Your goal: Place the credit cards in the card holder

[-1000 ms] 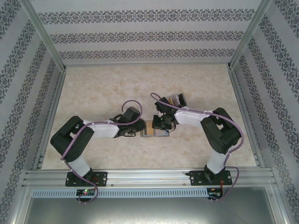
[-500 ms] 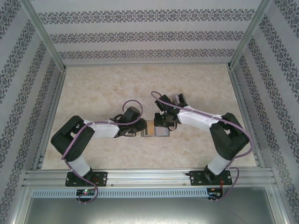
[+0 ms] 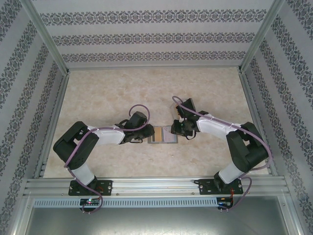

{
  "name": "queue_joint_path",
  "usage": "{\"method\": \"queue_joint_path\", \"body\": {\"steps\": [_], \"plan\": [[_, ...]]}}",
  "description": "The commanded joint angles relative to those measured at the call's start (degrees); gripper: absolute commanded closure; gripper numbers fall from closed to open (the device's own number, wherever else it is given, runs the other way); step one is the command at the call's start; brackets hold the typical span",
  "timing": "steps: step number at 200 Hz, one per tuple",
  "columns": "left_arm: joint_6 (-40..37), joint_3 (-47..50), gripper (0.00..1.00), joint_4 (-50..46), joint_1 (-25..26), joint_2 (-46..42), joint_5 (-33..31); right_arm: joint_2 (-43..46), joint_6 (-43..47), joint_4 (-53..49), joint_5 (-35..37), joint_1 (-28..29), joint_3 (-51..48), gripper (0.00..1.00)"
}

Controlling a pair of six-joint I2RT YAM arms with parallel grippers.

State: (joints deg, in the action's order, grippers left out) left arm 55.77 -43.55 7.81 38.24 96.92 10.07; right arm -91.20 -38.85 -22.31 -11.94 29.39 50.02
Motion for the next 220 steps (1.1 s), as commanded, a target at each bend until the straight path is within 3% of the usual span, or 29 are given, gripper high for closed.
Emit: {"method": "queue_joint_path", "body": {"steps": [1, 73, 135, 153, 165, 220], "plan": [[-0.7, -1.2, 0.64, -1.3, 0.6, 1.9, 4.6, -1.6, -0.7, 2.6, -2.9, 0.2, -0.4, 0.72], [-0.1, -1.5, 0.6, -0.4, 0.6, 0.7, 5.6, -1.4, -0.3, 1.7, -2.6, 0.4, 0.2, 0.74], [0.5, -1.5, 0.54, -1.5, 0.5, -0.4, 4.6, 3.5, 2.7, -4.4, 5.1, -0.9, 1.1, 0.71], [0.2, -1.9, 0.5, -3.2, 0.5, -0.4, 3.7, 4.3, 3.6, -6.0, 7.7, -1.4, 0.6, 0.69], [0.3, -1.6, 0.47, -3.6, 0.5, -0.6, 3.2, 4.0, 3.7, -6.5, 8.4, -1.9, 0.3, 0.62], [0.3, -2.3, 0.43, -1.6, 0.2, 1.4, 6.3, -1.2, 4.0, -1.9, 3.8, -3.3, -2.4, 0.69]]}}
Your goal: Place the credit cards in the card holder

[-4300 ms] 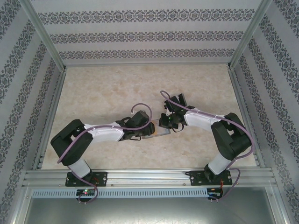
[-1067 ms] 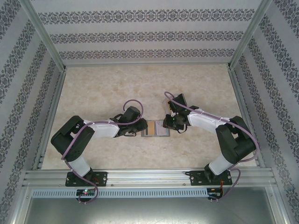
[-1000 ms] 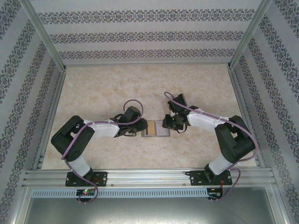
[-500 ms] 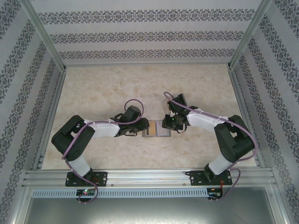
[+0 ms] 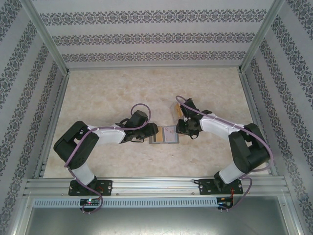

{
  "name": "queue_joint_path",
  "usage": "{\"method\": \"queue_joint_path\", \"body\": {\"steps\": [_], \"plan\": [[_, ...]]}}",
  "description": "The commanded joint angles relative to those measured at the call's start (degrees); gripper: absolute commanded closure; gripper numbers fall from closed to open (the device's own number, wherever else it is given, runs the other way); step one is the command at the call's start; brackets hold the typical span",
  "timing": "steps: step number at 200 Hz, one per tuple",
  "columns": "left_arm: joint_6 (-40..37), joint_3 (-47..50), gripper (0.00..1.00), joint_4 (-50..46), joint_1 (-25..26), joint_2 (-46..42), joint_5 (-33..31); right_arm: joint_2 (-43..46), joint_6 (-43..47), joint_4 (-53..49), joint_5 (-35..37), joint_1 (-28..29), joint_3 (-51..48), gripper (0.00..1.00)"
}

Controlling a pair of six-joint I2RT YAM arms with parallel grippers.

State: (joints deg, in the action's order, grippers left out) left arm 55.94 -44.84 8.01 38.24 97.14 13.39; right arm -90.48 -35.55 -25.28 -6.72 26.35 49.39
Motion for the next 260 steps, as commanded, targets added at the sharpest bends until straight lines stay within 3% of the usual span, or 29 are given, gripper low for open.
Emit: {"method": "queue_joint_path", "body": {"steps": [1, 72, 126, 158, 184, 226, 260], "plan": [[0.2, -1.1, 0.43, -1.8, 0.2, 1.2, 3.1, -1.9, 0.7, 1.1, -1.4, -0.2, -1.8, 0.7], [0.9, -1.5, 0.48, 0.7, 0.1, 1.8, 5.8, -2.2, 0.6, 2.1, -1.9, 0.0, -3.4, 0.78], [0.2, -1.1, 0.47, -1.7, 0.1, -0.7, 3.0, 2.4, 1.6, -0.7, 0.1, -0.5, -1.7, 0.74], [-0.3, -1.8, 0.47, -2.5, 0.1, -0.4, 3.5, 4.3, 2.2, -0.6, -3.1, -1.5, -0.3, 0.72], [0.5, -1.3, 0.47, -1.3, 0.1, 0.2, 3.7, 3.5, 1.6, -2.0, 0.3, -1.7, -0.4, 0.67], [1.0, -1.5, 0.48, -0.1, 0.1, 0.9, 5.1, -1.0, 1.8, -1.1, 0.2, -1.7, -1.6, 0.7], [1.1, -1.7, 0.57, 0.4, 0.1, 0.3, 5.4, -1.6, 1.3, 0.0, -0.4, -1.6, -2.9, 0.74]]}}
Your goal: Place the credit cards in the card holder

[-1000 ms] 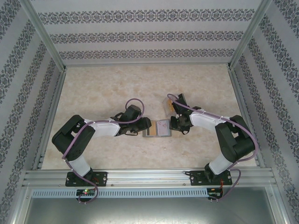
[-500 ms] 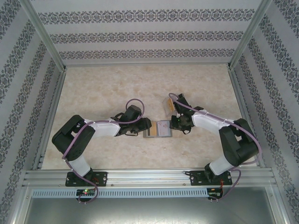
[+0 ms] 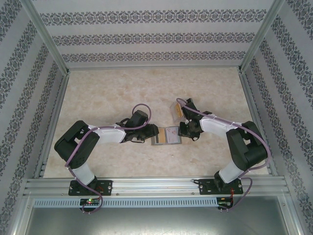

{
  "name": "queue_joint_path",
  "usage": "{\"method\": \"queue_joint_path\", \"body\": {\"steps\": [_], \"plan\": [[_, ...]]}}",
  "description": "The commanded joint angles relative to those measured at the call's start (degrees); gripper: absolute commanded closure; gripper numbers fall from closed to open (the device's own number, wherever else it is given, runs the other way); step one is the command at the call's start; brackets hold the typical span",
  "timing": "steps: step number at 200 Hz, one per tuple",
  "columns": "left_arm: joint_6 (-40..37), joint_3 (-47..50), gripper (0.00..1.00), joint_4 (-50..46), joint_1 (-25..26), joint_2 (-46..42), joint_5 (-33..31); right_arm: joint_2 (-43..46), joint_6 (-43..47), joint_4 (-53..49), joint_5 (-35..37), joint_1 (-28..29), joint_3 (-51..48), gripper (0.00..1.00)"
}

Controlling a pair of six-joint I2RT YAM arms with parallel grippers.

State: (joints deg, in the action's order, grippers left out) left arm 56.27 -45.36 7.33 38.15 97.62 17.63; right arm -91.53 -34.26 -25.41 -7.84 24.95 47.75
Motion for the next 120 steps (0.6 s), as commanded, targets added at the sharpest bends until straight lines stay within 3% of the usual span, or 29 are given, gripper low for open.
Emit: {"method": "queue_joint_path", "body": {"steps": [1, 52, 93, 120], "plan": [[0.8, -1.1, 0.58, 1.1, 0.2, -0.2, 1.2, -0.5, 0.1, 0.2, 0.7, -0.2, -1.2, 0.74], [2.0, -1.7, 0.65, 3.8, 0.2, -2.4, 3.5, -1.0, -0.3, 1.2, -0.5, 0.0, -2.3, 0.76], [0.7, -6.0, 0.6, 2.5, 0.3, -5.6, 6.0, -0.3, -1.1, 2.3, -2.6, 0.0, -2.5, 0.77], [-1.7, -10.0, 0.58, 1.1, 0.4, -2.5, 9.2, 0.9, -2.0, 3.5, -4.1, -0.1, -2.9, 0.77]]}}
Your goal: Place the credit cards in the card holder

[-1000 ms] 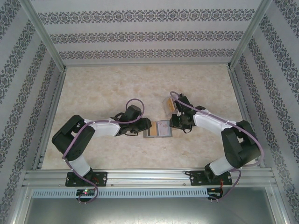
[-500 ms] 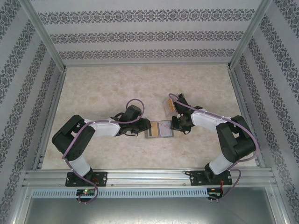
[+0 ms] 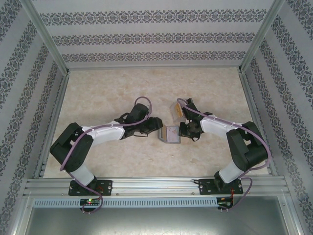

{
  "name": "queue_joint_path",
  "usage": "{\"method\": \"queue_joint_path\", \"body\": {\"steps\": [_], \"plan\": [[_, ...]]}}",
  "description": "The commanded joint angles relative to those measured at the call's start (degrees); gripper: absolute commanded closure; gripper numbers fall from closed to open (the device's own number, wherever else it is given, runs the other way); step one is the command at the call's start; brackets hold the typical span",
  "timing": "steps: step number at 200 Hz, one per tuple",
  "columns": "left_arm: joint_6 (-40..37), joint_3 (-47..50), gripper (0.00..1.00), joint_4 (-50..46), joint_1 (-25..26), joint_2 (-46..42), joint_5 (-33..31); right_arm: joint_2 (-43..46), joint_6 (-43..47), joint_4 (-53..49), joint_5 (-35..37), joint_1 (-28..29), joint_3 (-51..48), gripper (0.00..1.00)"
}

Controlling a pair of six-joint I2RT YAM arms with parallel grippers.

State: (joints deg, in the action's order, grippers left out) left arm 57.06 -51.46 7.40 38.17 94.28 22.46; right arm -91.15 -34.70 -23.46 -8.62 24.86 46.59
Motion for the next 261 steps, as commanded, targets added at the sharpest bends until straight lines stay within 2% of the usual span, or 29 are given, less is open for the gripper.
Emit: {"method": "queue_joint_path", "body": {"steps": [1, 45, 60, 73, 92, 105, 113, 151, 221, 261], "plan": [[-2.4, -4.1, 0.58, 1.1, 0.3, 1.1, 4.5, 0.6, -1.5, 1.6, -3.3, -0.1, -1.8, 0.77], [3.7, -7.0, 0.59, 10.9, 2.4, 11.0, 10.0, 4.5, -2.4, 0.7, -3.8, -0.9, -1.8, 0.76], [4.1, -7.4, 0.64, 10.8, 3.2, 11.2, 9.2, 7.1, -2.5, 0.7, -3.1, -1.8, -2.5, 0.75], [2.2, -6.7, 0.61, 9.3, 3.5, 8.2, 6.6, 8.5, -2.1, 0.4, -2.8, -2.6, -3.0, 0.74], [-3.0, -7.0, 0.59, -2.3, 3.5, 3.1, -2.2, 8.5, -2.0, 1.0, -4.0, -3.4, -3.4, 0.74], [-4.1, -5.9, 0.49, -8.5, 2.6, -0.1, -8.1, 7.4, -2.0, 1.1, -4.5, -3.4, -3.2, 0.74], [-4.2, -4.8, 0.47, -10.7, 1.5, -1.0, -9.7, 6.7, -1.9, 1.2, -4.6, -3.3, -3.1, 0.74], [-5.3, -1.8, 0.43, -10.8, -2.9, -0.9, -7.5, 4.8, -1.7, 2.2, -5.3, -3.0, -3.0, 0.74], [-4.5, -2.5, 0.4, -8.9, -3.7, 5.1, -5.4, 1.6, -1.5, 1.5, -2.3, -2.5, -3.5, 0.75], [-5.1, -2.0, 0.38, -9.6, -3.7, 5.1, -8.3, 1.4, -1.6, 1.6, -2.1, -2.3, -4.0, 0.75]]}}
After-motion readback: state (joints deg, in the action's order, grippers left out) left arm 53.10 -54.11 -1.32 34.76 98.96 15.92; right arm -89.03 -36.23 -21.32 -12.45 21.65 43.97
